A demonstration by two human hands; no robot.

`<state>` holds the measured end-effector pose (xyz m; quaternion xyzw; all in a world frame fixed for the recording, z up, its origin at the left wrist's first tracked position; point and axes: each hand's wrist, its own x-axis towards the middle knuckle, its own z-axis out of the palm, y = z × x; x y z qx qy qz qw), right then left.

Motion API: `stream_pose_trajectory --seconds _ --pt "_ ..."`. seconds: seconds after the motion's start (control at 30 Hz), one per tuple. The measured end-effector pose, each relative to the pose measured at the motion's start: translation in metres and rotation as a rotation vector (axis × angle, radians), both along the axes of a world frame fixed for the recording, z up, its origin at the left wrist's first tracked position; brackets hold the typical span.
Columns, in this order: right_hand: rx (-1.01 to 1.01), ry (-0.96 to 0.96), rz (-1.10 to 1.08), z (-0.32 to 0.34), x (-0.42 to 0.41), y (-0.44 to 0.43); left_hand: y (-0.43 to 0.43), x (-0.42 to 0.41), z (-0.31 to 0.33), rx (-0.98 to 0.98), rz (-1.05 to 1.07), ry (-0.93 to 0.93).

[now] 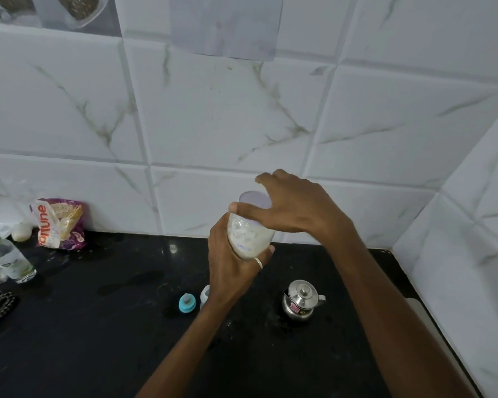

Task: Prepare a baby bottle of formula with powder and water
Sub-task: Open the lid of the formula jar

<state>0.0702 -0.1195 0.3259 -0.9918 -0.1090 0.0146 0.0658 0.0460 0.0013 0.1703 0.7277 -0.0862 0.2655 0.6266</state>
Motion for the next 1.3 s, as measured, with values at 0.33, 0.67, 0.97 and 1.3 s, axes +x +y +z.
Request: stream_pose_trajectory --seconds 0.33,0.67,0.97,1.3 --pt "0.299 0.137 0.171 -0.007 -0.002 -0.005 0.007 0.006 -0.009 0.094 0.028 0.070" --pt "0.198 0.071 0.138 -0.018 -0.008 0.006 0.008 0.003 -0.012 0.105 0.014 0.094" --pt "0.091 -0.104 -0.011 -0.022 -0.013 0.007 0.005 -0.008 -0.008 0.025 0.024 0.040" --pt "0.305 -0.015 0.087 -0.024 -0.014 -0.005 0.008 -0.001 -0.017 0.038 -0.026 0.122"
